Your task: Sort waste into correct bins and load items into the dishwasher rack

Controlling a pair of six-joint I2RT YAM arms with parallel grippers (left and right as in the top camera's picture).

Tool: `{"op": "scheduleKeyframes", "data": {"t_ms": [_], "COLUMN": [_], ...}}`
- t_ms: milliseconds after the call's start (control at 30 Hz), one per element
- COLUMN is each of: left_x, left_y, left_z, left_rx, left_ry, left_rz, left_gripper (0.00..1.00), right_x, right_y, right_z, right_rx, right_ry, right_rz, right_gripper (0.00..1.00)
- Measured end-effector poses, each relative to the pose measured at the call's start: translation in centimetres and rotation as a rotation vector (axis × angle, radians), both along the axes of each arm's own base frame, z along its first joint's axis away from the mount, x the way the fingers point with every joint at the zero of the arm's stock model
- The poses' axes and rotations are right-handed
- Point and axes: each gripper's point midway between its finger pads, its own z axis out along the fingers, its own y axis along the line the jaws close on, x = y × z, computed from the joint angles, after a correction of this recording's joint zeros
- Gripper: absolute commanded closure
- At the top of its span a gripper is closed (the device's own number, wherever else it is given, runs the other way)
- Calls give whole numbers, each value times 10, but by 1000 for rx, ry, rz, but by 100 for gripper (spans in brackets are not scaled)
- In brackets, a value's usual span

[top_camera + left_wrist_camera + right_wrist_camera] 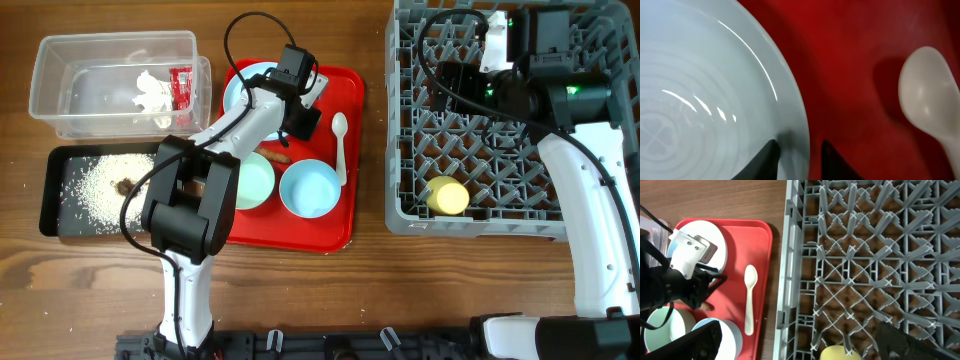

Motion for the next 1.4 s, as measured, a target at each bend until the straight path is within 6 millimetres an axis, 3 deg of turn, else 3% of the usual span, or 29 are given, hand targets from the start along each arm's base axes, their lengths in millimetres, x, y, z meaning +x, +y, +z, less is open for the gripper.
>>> {"op": "scheduleKeyframes", "data": {"t_ms": [233,367,633,767,900,1200,1333,1400], "left_x": [1,1,11,16,21,17,14,15], "left_y": [0,1,-3,-5,-7,-3,23,41], "left_z": [0,-1,5,18,48,151,221,243], "left_rx": [2,1,-42,-73,-114,-265,-371,-416], "left_ry": [-3,-2,-22,-19,-43,-173,-281,-316], "left_rz": [2,14,110,181,241,323,388,422], "left_gripper": [78,96,96,96,96,96,96,96], "right_x": [1,1,0,0,0,0,0,0], "right_y": [0,0,0,0,0,0,0,0], "right_z": [-4,-4,-4,-4,-4,-4,-4,-4], "right_rx": [-1,-1,-2,-1,-1,-1,-1,-1], "right_ry": [10,11,13,13,13,13,13,13], "right_rz": [0,0,0,0,0,0,0,0], "right_gripper": [0,0,0,0,0,0,0,0]}}
